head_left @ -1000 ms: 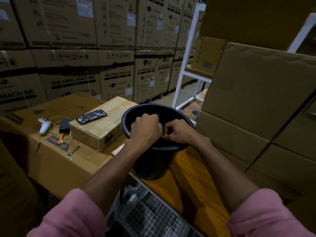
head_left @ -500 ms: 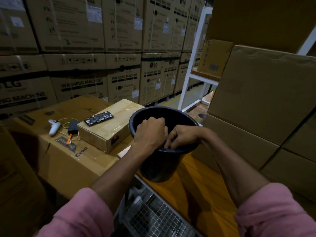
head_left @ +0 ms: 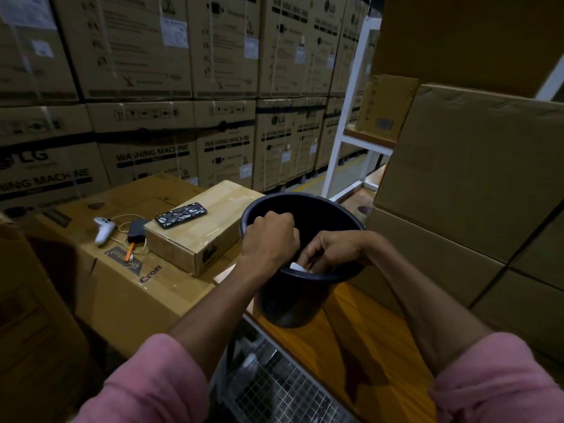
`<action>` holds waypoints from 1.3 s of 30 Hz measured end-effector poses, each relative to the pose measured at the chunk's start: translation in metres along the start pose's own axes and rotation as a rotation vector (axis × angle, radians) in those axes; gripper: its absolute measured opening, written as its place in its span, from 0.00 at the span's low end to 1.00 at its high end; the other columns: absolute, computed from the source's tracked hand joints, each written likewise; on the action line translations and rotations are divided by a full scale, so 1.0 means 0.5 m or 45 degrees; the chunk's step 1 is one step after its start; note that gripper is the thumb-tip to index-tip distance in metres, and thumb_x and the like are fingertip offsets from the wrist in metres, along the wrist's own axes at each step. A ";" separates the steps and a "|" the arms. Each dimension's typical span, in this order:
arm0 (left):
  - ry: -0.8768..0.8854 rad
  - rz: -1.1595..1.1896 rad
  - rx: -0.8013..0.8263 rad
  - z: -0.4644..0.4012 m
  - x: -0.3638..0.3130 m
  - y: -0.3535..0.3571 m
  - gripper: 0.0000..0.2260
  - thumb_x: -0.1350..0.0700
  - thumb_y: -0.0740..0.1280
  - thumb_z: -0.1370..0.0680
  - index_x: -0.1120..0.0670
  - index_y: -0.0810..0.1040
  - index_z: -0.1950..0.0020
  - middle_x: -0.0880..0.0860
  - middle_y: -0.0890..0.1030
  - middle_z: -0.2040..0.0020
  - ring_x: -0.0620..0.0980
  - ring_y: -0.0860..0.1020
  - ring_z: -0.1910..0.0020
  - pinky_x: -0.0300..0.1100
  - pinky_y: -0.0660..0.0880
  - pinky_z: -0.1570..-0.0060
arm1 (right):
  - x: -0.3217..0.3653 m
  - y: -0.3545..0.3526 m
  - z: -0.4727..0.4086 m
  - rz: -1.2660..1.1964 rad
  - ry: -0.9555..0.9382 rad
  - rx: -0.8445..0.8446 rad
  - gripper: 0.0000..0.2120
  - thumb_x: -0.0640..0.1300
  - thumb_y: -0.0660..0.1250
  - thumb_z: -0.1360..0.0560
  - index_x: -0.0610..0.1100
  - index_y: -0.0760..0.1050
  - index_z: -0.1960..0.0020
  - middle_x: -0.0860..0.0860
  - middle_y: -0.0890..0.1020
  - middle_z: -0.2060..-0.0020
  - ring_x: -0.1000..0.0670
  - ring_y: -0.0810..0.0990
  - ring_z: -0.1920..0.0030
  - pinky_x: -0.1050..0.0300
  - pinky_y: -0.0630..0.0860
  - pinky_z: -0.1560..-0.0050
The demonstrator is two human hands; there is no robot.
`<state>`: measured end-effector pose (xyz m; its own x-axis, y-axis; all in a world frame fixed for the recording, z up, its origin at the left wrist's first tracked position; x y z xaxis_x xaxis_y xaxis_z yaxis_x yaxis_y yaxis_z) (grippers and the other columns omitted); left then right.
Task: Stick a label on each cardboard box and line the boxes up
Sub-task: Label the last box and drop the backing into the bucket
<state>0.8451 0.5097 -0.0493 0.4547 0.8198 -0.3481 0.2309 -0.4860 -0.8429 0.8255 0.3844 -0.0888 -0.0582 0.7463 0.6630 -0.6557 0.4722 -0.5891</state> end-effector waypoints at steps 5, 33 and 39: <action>-0.033 -0.010 -0.006 -0.002 0.001 -0.002 0.08 0.53 0.61 0.21 0.54 0.78 0.55 0.50 0.72 0.65 0.51 0.70 0.67 0.47 0.66 0.66 | 0.005 -0.021 -0.004 0.031 -0.011 -0.192 0.12 0.35 0.71 0.25 0.50 0.85 0.49 0.52 0.87 0.53 0.53 0.84 0.49 0.50 0.79 0.40; -0.029 0.042 0.020 -0.026 0.020 0.012 0.08 0.53 0.61 0.21 0.53 0.79 0.52 0.49 0.75 0.64 0.47 0.70 0.68 0.44 0.64 0.70 | -0.009 -0.055 -0.002 -0.187 -0.043 -0.416 0.04 0.41 0.71 0.22 0.44 0.85 0.50 0.51 0.87 0.53 0.56 0.83 0.51 0.62 0.77 0.48; 0.067 0.033 0.008 -0.027 -0.010 0.021 0.07 0.52 0.61 0.20 0.52 0.78 0.50 0.50 0.78 0.61 0.50 0.76 0.63 0.47 0.74 0.64 | -0.015 -0.072 -0.010 0.479 0.038 -0.902 0.09 0.40 0.72 0.25 0.54 0.80 0.51 0.58 0.80 0.55 0.54 0.80 0.50 0.57 0.77 0.49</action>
<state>0.8569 0.4966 -0.0507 0.5050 0.7897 -0.3484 0.2129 -0.5051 -0.8364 0.8533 0.3644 -0.0748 -0.1536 0.9223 0.3546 0.0379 0.3641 -0.9306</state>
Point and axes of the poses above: each hand's wrist, its own z-axis away from the middle knuckle, its own y-axis out of the palm, x = y × z, the point moved 7 cm from there along -z, towards the middle knuckle
